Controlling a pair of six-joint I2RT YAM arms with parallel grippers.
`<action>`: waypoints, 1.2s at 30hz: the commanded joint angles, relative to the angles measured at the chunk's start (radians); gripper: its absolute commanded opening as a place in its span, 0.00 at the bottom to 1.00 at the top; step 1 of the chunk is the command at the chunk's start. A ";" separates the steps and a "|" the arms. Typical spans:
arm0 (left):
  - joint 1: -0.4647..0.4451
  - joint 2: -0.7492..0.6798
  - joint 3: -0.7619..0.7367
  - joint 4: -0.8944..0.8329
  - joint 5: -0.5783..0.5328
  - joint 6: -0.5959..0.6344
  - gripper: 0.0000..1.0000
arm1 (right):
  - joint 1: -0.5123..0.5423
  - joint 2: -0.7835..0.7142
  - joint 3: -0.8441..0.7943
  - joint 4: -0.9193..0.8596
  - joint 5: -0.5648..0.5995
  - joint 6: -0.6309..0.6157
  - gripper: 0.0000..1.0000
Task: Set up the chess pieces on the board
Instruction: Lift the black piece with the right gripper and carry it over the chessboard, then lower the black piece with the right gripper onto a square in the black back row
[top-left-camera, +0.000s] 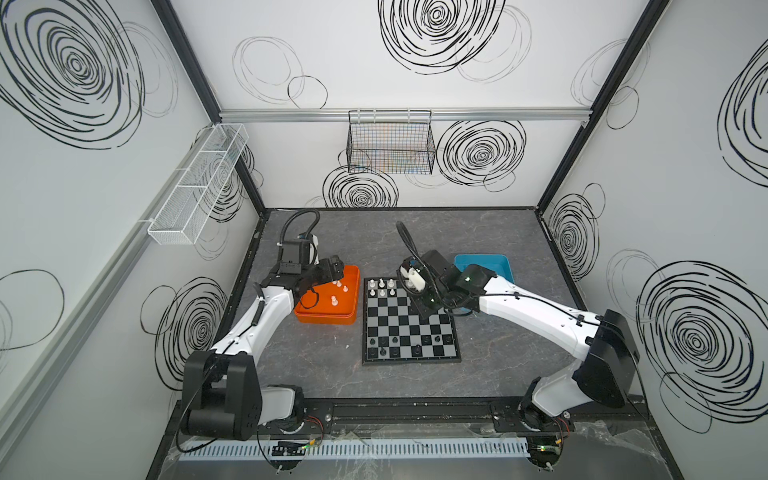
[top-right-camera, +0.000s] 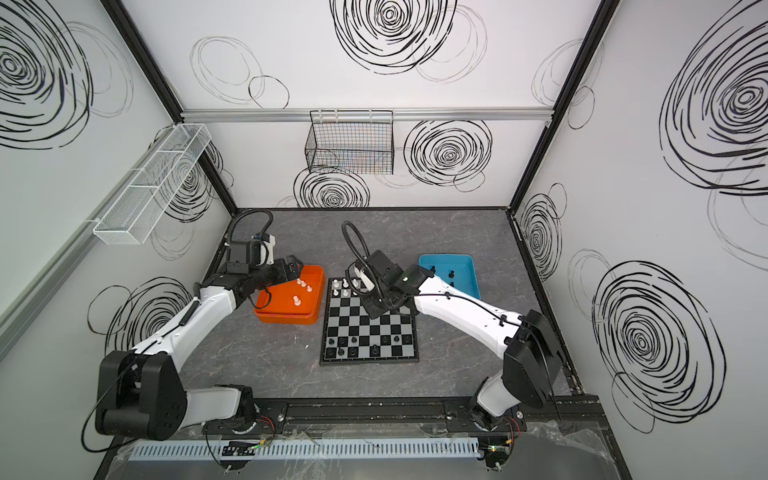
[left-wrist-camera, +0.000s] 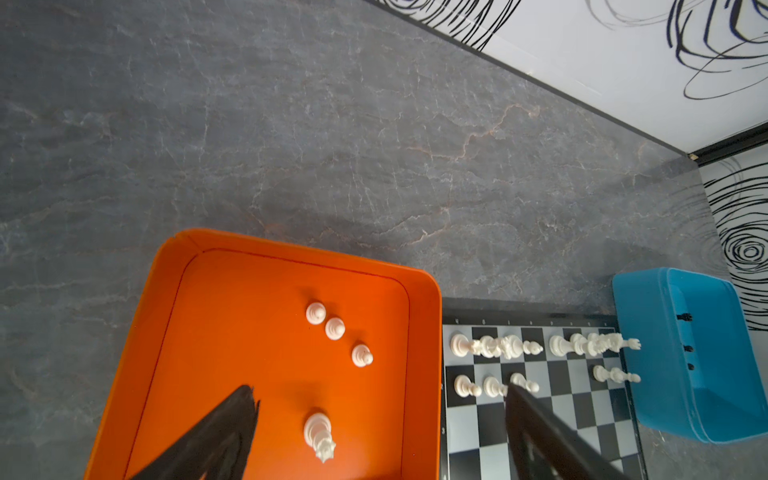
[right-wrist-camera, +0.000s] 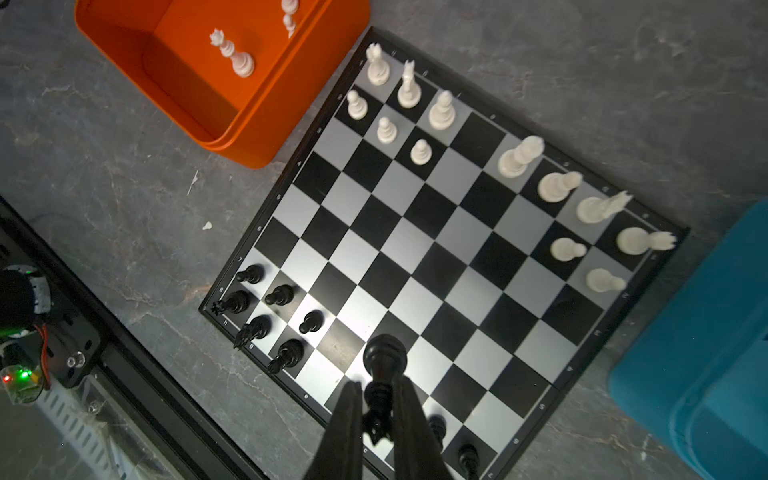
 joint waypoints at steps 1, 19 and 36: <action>-0.017 -0.051 -0.038 -0.054 0.013 -0.035 0.96 | 0.042 -0.017 -0.035 0.072 -0.009 0.011 0.14; -0.068 -0.073 -0.069 -0.074 0.000 -0.042 0.96 | 0.218 0.033 -0.152 0.119 0.089 0.045 0.15; -0.082 -0.066 -0.076 -0.065 -0.005 -0.047 0.96 | 0.253 0.083 -0.171 0.112 0.091 0.046 0.16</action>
